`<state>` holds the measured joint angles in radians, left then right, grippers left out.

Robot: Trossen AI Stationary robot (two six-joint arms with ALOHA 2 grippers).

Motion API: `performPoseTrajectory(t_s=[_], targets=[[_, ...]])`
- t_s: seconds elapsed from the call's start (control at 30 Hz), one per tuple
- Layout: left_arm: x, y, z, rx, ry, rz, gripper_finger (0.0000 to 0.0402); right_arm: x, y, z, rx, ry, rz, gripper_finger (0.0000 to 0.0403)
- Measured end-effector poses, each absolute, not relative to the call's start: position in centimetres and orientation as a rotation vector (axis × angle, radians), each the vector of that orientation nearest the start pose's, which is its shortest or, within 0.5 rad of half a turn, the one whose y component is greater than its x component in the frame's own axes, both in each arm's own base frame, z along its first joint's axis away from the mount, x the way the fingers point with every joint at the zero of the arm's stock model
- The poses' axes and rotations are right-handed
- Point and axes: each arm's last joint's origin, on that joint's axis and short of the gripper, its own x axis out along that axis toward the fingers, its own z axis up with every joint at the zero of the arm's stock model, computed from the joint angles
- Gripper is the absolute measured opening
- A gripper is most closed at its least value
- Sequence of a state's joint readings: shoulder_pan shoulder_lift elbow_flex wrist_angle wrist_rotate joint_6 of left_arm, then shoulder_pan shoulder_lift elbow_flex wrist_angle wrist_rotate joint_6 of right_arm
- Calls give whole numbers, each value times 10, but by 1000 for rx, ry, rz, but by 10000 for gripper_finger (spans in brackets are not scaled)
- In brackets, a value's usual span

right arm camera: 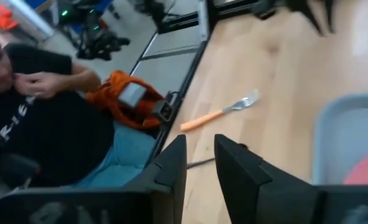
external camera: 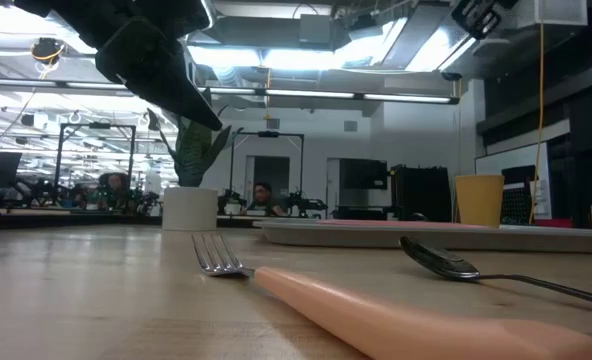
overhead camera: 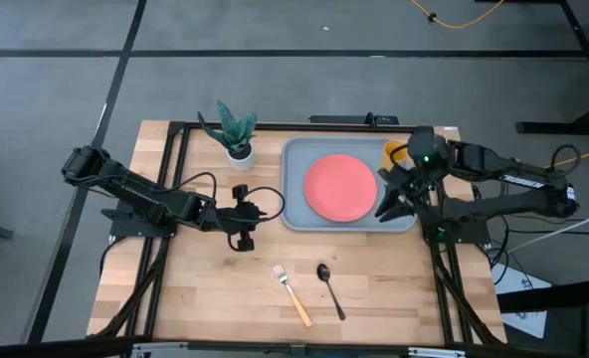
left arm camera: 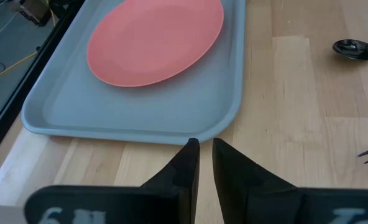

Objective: Pick and place plate/cup/fork/spoon on tray
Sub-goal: Put the black spoon to the right of the pink plate on the blue serving tray

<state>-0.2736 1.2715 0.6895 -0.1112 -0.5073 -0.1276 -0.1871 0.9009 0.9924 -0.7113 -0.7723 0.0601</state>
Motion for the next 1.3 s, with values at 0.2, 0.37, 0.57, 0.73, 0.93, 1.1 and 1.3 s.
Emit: performPoseTrajectory(t_s=[0.2, 0.37, 0.57, 0.73, 0.93, 1.1, 1.3], targets=[[246, -54, 212, 142, 625, 265, 39, 174, 14, 337, 273, 629, 599, 87], [246, -54, 212, 142, 625, 264, 39, 191, 28, 329, 146, 630, 655, 87], [246, -54, 212, 142, 625, 265, 39, 222, 41, 317, 234, 667, 606, 88], [246, -54, 213, 138, 616, 264, 39, 239, 50, 290, 161, 822, 364, 88], [249, -55, 216, 121, 578, 262, 39, 247, 52, 266, 341, 976, -14, 88], [249, -55, 216, 118, 572, 261, 39, 242, 70, 248, 516, 1122, -189, 88], [249, -55, 216, 117, 569, 261, 39, 245, 100, 237, 733, 1102, -332, 88]])
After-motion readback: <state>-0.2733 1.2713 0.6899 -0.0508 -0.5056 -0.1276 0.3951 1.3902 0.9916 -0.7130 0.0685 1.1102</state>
